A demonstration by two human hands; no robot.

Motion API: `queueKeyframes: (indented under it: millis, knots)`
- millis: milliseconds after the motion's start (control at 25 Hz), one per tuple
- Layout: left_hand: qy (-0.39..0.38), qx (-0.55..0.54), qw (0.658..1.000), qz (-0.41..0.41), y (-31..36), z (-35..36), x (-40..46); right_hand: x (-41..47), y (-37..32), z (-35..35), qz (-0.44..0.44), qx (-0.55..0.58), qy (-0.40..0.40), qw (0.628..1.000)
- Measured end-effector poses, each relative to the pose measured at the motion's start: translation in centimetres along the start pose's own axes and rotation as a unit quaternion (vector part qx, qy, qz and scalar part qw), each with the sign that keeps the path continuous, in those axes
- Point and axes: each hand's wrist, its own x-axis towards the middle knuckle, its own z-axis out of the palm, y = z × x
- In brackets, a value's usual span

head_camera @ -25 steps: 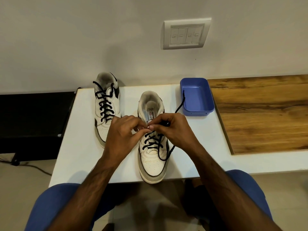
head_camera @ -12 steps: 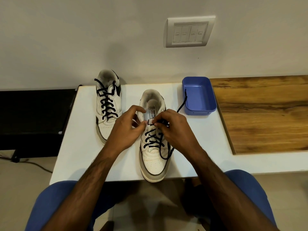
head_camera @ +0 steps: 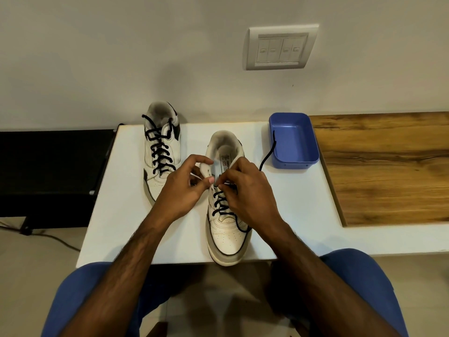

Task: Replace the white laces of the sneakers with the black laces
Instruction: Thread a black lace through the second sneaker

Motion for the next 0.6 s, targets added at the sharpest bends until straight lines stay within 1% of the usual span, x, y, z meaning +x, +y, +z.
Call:
queueKeyframes:
  millis: [120, 320, 440, 520, 600]
  knots:
    - [-0.002, 0.001, 1.000, 0.000, -0.1, 0.0, 0.0, 0.1, 0.3, 0.1, 0.001, 0.017, -0.007, 1.000]
    - [-0.014, -0.009, 1.000, 0.009, -0.2, 0.0, 0.1, -0.2, -0.1, 1.0, 0.030, 0.033, 0.016, 0.999]
    - [-0.046, -0.025, 0.999, 0.014, -0.8, -0.5, -0.1, -0.4, 0.0, 1.1, 0.038, 0.045, 0.022, 0.998]
    - [-0.059, -0.045, 0.997, 0.003, -1.4, -0.7, 0.0, -0.5, 0.2, 0.7, 0.039, 0.042, 0.008, 0.998]
    - [-0.059, 0.000, 0.998, 0.005, -1.8, -0.6, 0.0, -0.5, 0.2, 0.5, 0.047, 0.056, -0.005, 0.997]
